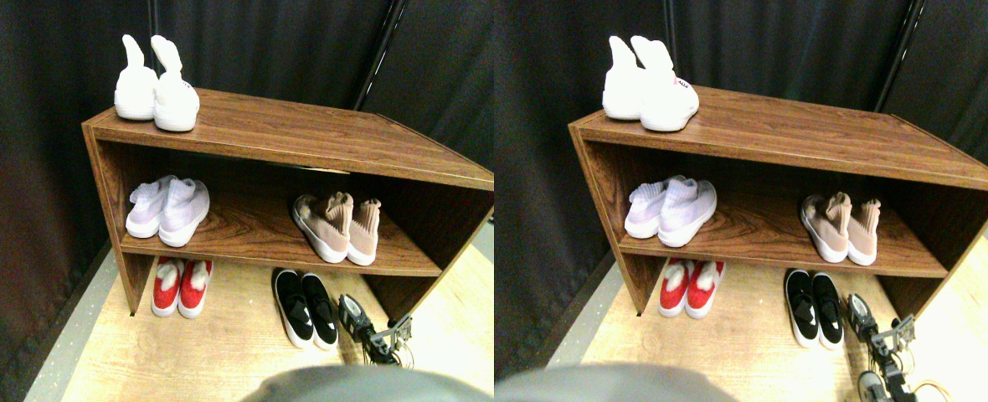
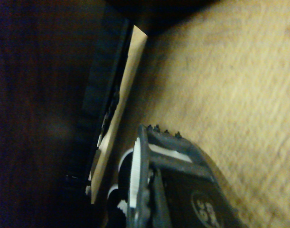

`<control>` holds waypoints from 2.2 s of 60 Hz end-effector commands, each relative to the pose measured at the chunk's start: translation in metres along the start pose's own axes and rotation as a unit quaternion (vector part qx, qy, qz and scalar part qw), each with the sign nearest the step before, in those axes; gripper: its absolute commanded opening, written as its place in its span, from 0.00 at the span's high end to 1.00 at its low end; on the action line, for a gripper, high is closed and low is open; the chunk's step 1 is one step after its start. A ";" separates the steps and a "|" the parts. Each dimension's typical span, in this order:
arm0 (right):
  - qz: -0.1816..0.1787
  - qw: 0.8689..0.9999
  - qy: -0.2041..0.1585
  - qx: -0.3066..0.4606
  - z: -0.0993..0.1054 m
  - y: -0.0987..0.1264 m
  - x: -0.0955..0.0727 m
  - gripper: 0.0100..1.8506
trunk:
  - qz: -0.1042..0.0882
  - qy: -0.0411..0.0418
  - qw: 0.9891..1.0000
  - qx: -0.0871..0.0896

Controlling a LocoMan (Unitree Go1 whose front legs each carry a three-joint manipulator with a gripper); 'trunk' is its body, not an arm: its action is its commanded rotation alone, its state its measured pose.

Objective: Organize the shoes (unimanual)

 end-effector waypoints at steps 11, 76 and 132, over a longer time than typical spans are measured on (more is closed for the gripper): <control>0.050 0.998 0.011 -0.042 0.014 0.030 -0.029 0.97 | -0.009 -0.018 1.000 0.000; 0.236 0.959 0.109 -0.116 0.000 0.117 -0.135 0.97 | -0.024 -0.075 0.997 0.009; 0.254 0.957 0.088 -0.111 -0.009 0.121 -0.148 0.97 | -0.029 -0.063 0.997 0.021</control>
